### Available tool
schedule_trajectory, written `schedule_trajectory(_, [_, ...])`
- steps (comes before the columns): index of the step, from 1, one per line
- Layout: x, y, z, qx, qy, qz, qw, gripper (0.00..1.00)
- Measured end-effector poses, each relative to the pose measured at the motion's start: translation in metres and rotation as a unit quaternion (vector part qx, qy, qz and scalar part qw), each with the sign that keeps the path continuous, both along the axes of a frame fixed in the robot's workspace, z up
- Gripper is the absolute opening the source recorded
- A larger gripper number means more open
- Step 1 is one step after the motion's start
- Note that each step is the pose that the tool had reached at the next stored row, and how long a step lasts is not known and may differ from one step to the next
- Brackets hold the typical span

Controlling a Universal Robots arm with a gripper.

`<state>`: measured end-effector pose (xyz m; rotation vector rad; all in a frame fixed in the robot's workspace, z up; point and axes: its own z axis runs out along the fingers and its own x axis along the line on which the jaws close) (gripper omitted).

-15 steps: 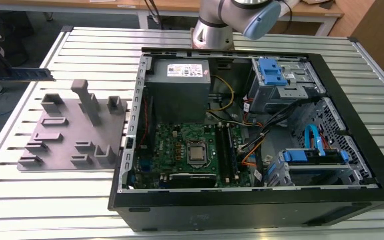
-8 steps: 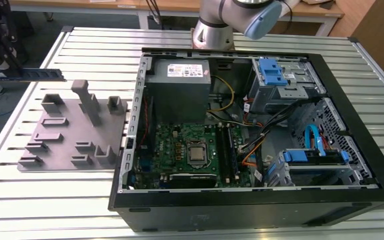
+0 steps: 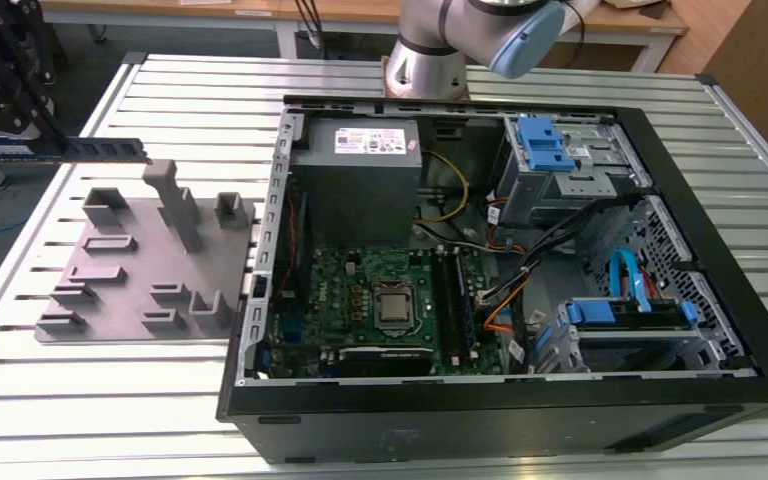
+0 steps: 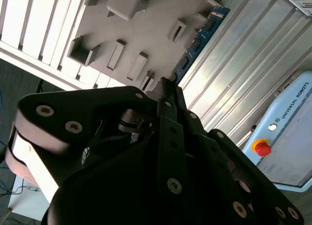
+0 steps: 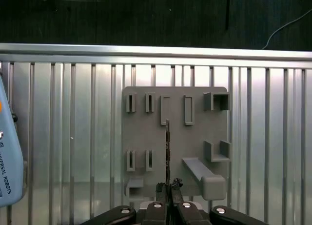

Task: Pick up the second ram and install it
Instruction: 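Pick up the second ram and move it above second insertion slot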

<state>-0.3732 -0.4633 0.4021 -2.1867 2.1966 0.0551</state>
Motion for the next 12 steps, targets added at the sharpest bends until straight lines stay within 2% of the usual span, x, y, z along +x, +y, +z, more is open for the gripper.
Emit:
schedule_trajectory(5, [0.008, 0.0000, 0.0000, 0.0000, 0.0001, 0.000, 1.0000, 0.14])
schedule_trajectory(12, [0.026, 0.0000, 0.0000, 0.0000, 0.0009, 0.000, 1.0000, 0.14])
